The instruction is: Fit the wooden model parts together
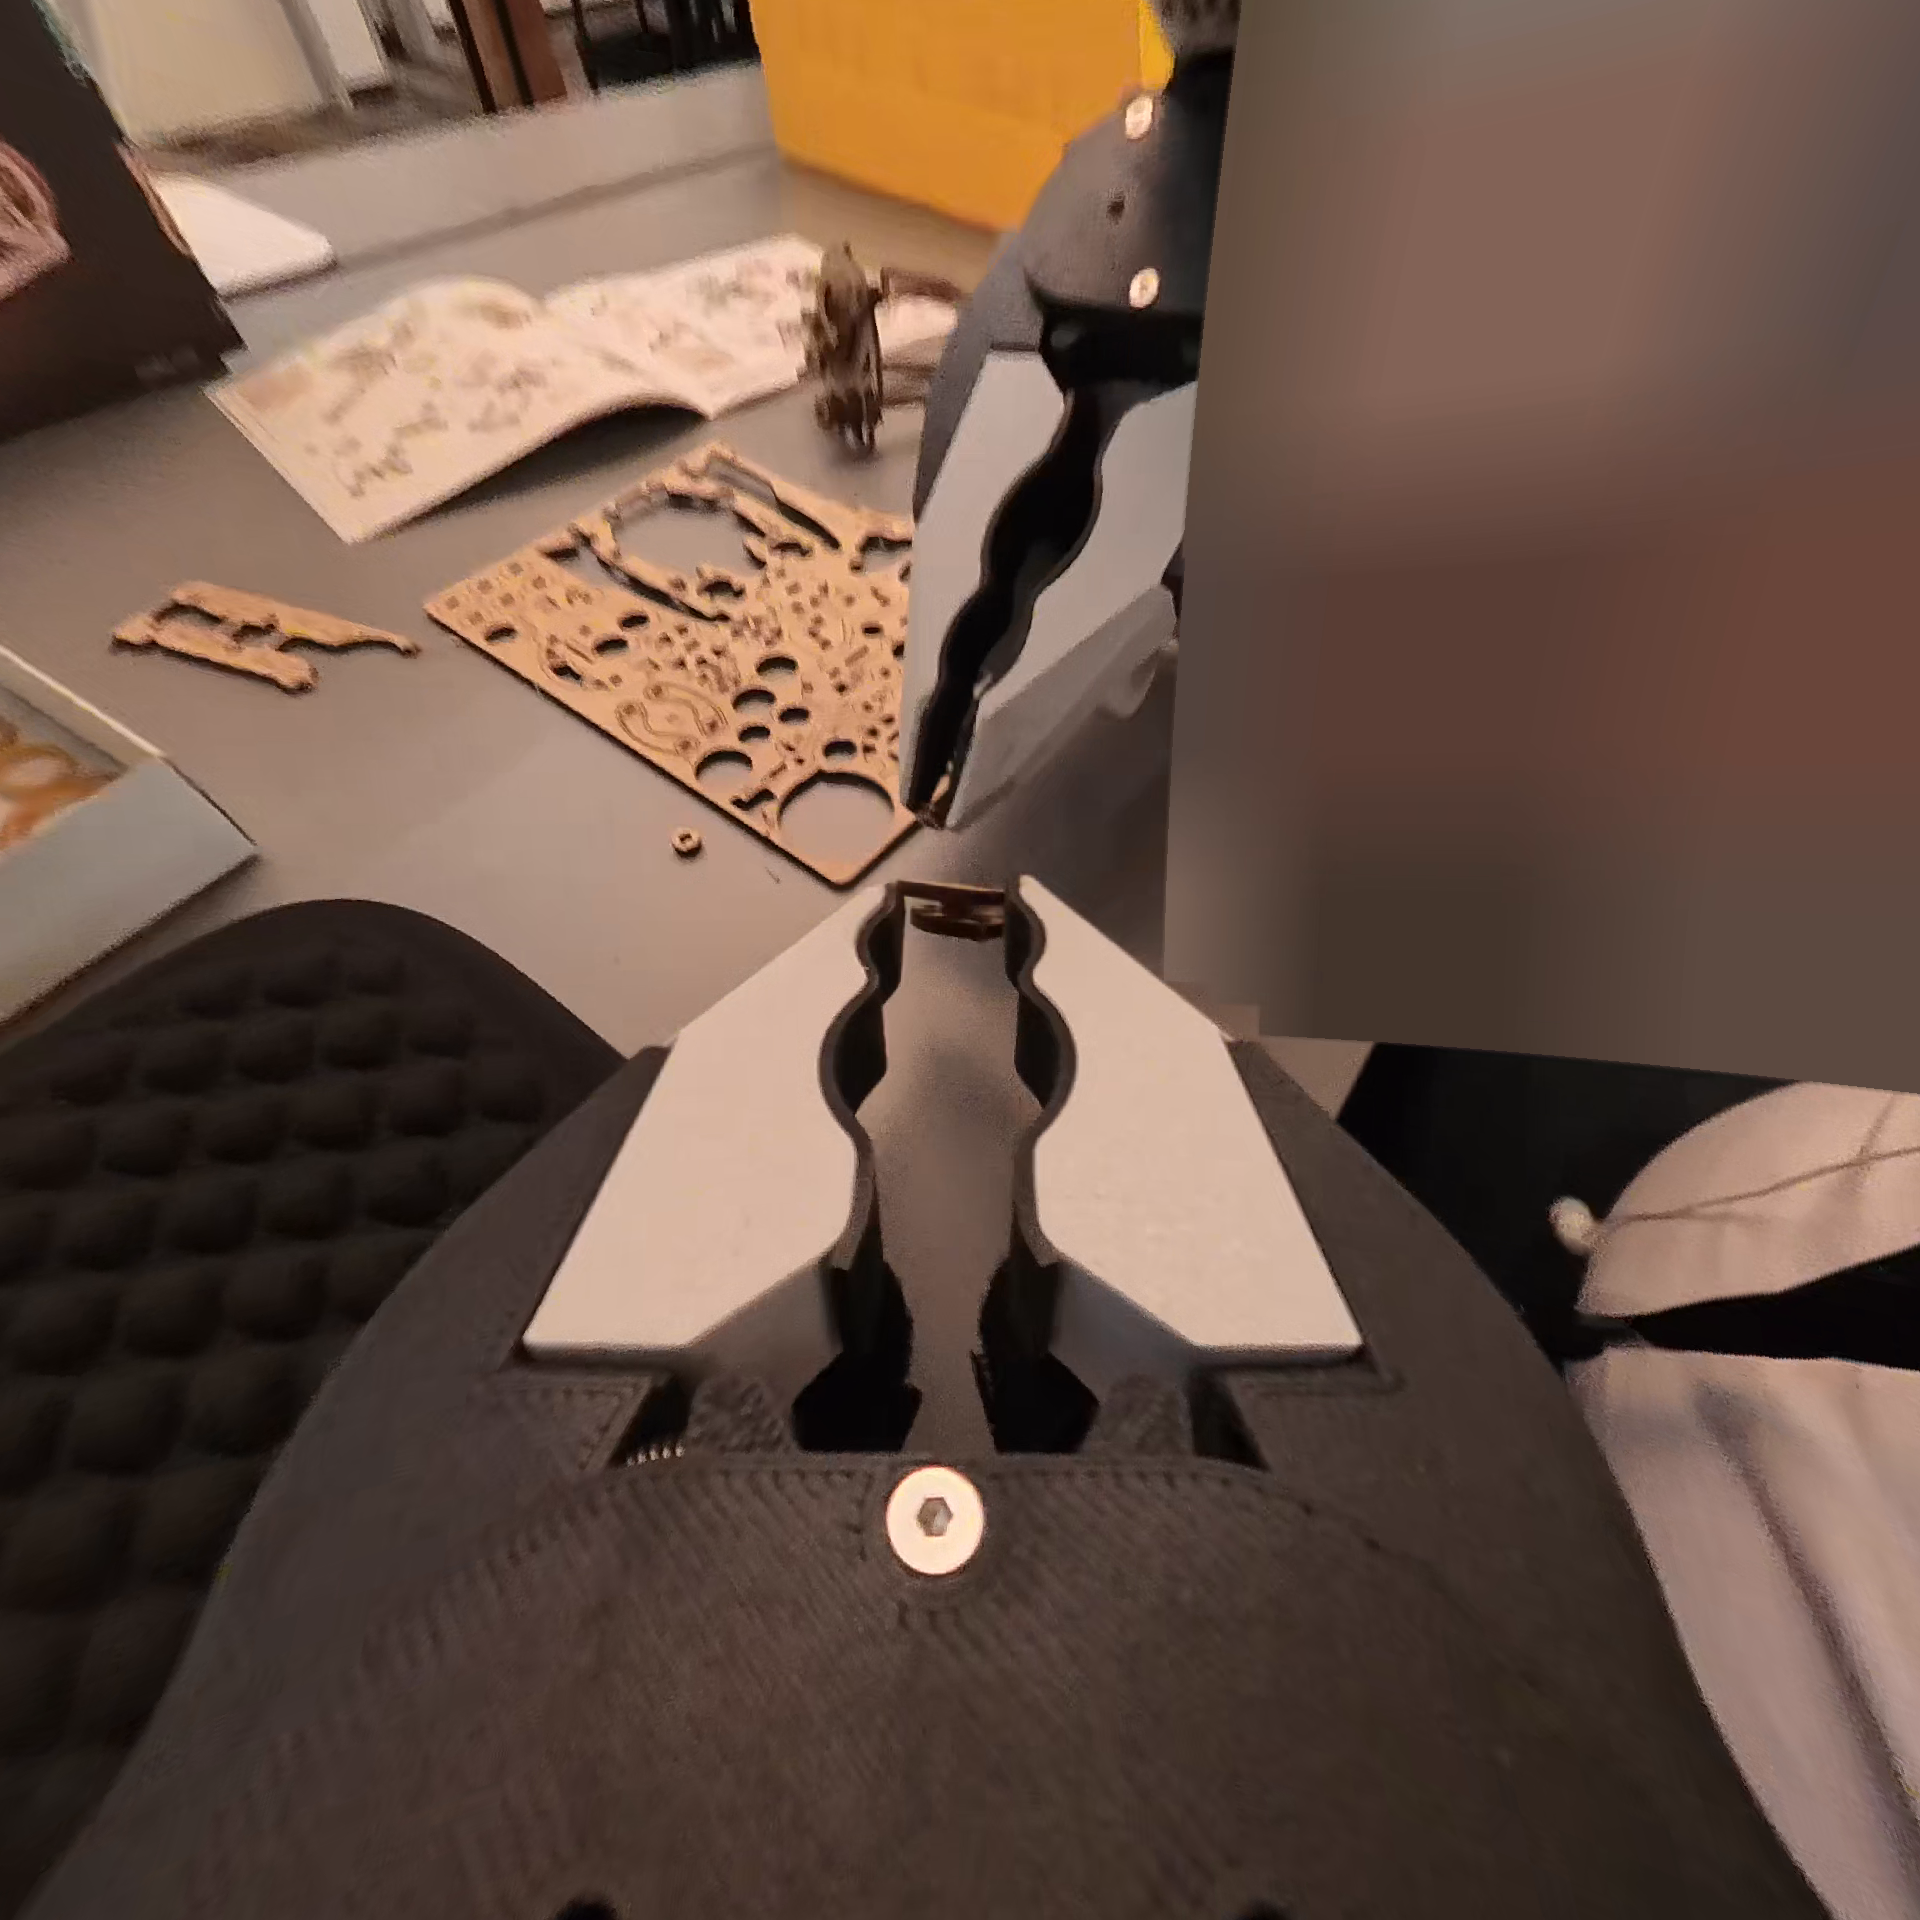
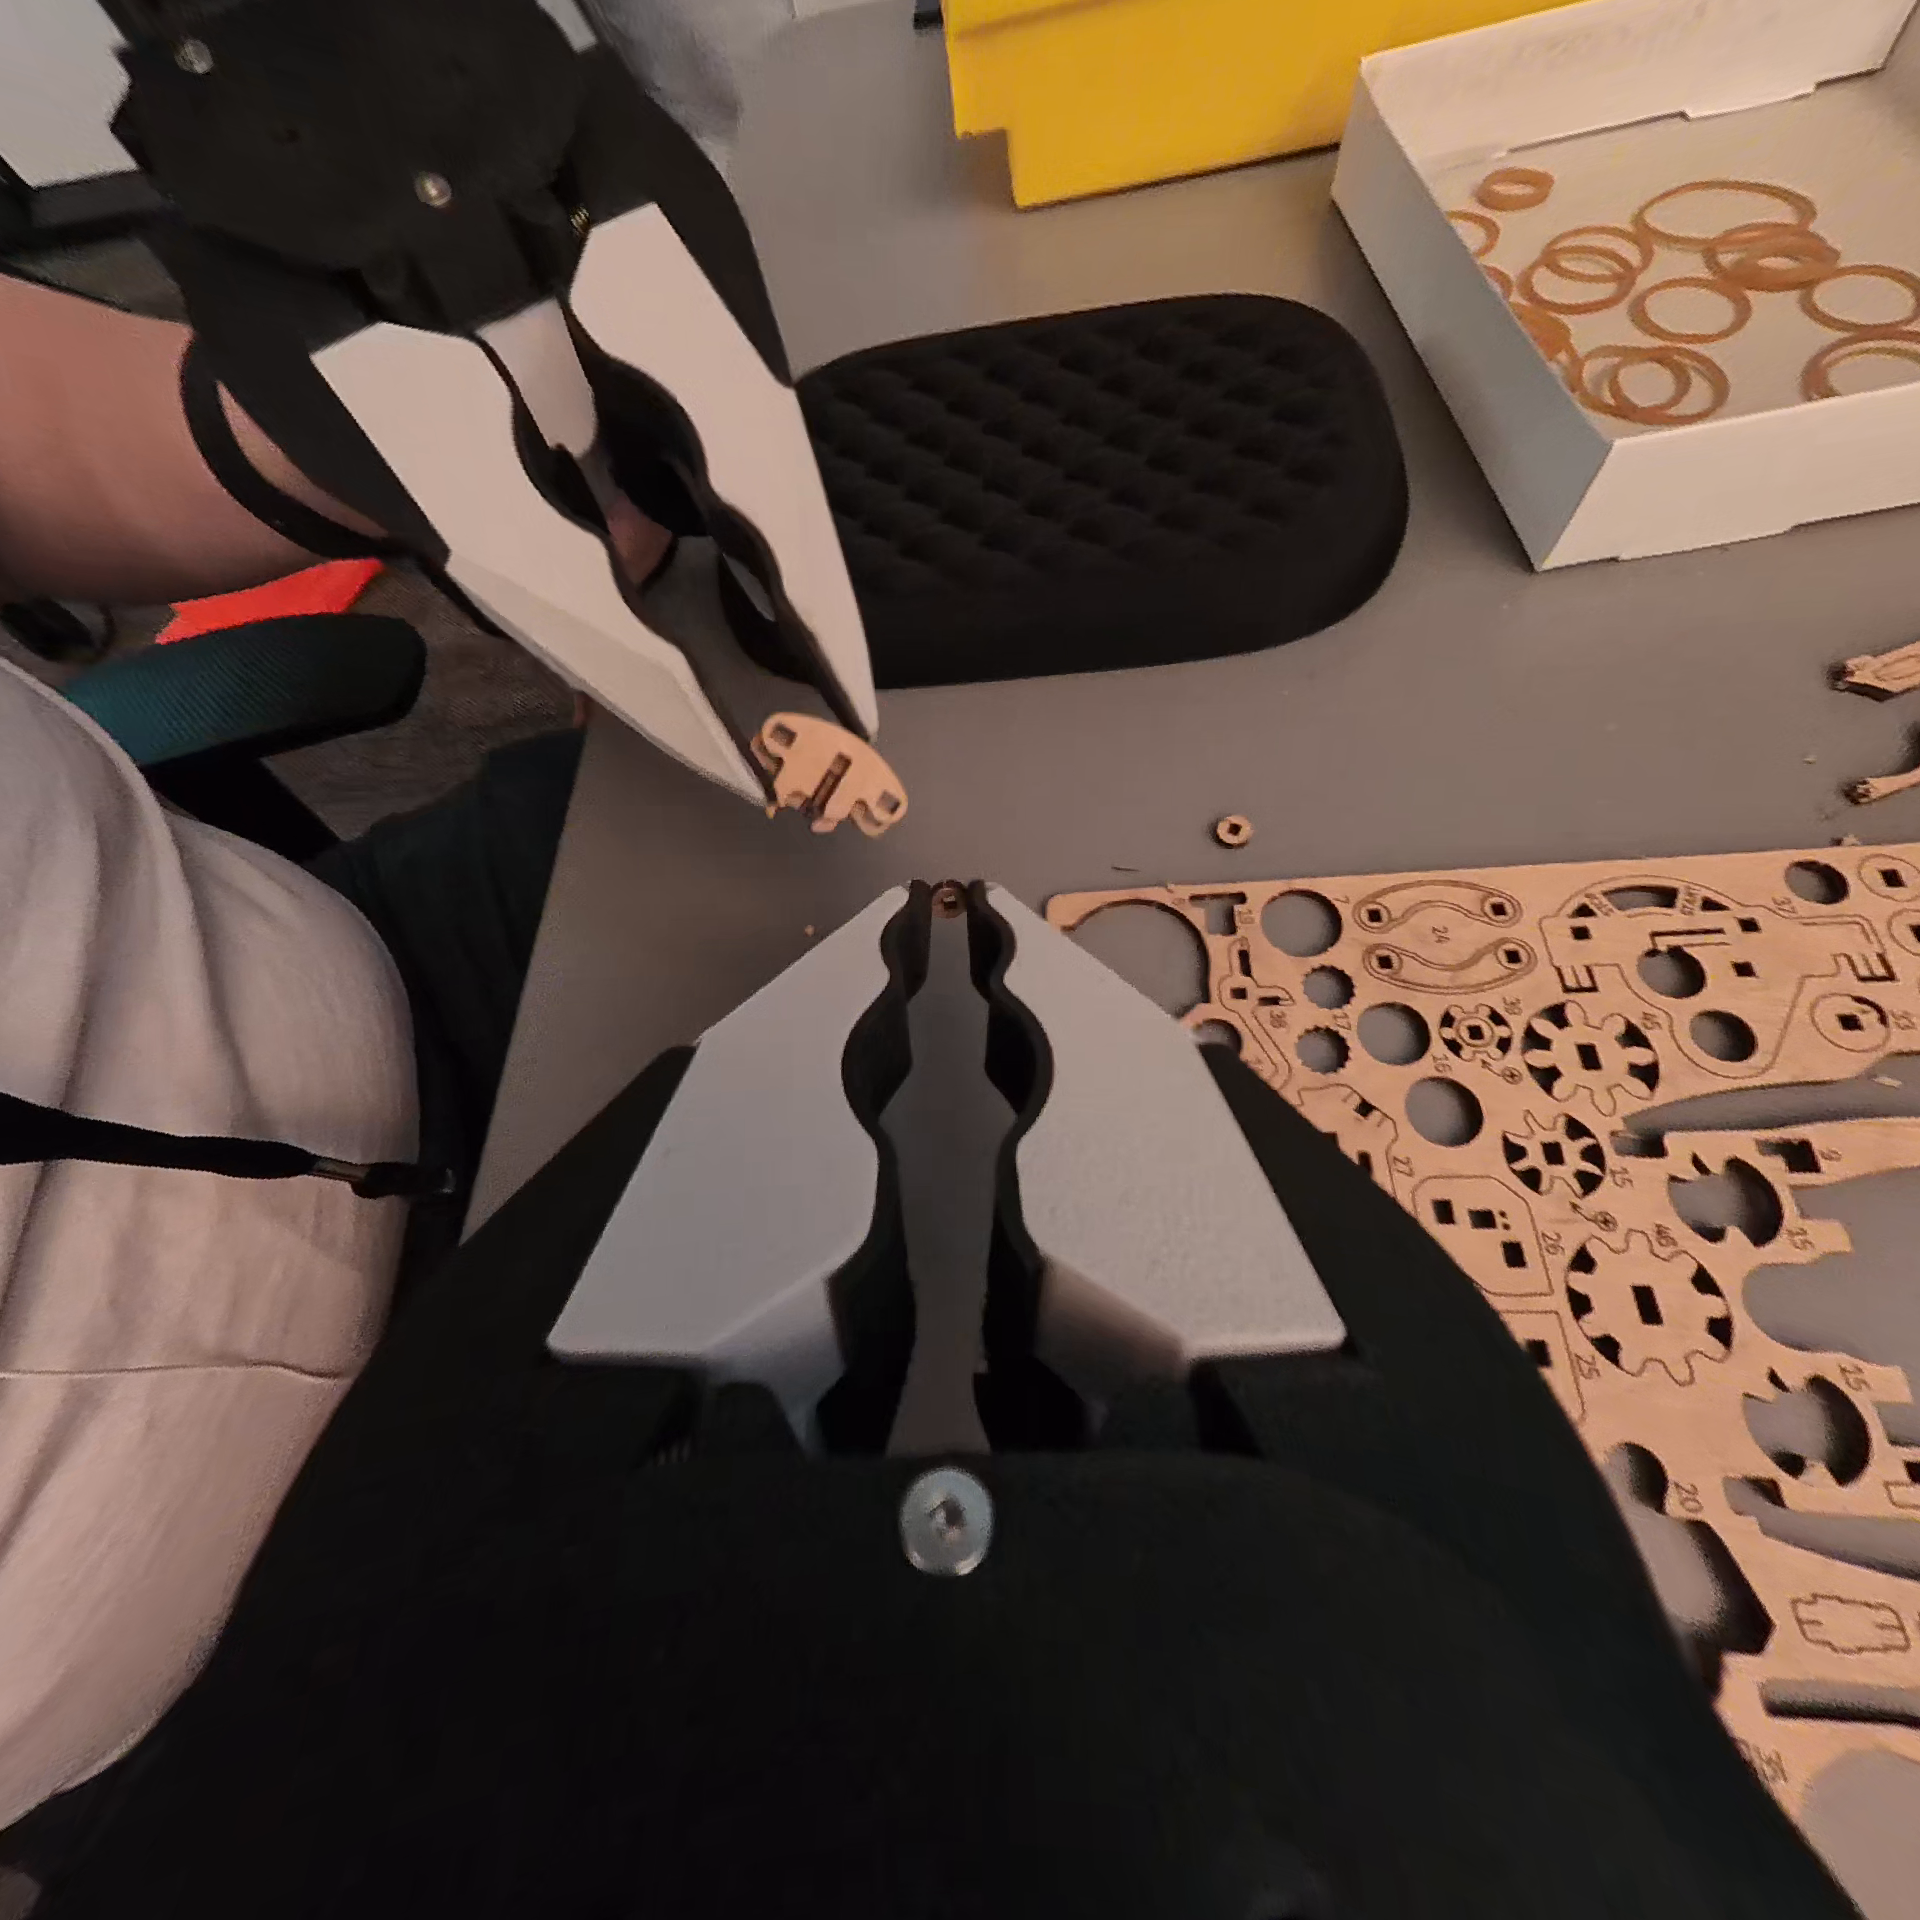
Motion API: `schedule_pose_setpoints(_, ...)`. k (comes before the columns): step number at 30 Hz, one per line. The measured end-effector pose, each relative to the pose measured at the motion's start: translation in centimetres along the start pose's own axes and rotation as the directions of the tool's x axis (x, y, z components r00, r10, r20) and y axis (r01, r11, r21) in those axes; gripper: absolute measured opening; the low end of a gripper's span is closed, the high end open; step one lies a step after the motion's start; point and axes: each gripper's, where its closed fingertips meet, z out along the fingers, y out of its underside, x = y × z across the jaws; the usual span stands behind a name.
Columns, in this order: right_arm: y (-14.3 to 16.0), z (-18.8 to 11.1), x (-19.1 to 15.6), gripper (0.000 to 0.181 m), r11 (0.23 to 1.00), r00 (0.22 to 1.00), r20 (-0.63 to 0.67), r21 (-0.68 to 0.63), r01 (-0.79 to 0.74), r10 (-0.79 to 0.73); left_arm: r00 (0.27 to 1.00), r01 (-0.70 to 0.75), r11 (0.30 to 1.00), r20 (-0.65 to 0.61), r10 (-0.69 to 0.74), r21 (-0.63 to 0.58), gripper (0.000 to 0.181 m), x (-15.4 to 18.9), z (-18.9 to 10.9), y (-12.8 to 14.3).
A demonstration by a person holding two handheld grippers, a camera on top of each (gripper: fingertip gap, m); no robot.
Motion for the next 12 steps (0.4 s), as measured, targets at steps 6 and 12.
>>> schedule_pose_setpoints(6,1.0,0.5,0.1,0.005,0.998,1.0,-0.006,-0.054,0.015,-0.015,1.0,-0.008,0.991,-0.009,0.006,-0.134,0.018,0.0,0.8,1.8)
schedule_pose_setpoints(12,0.7,0.5,-0.1,0.005,0.998,0.999,-0.01,-0.049,0.044,-0.044,0.999,-0.002,0.997,0.047,0.006,-0.078,0.018,-0.6,-0.4,1.3)
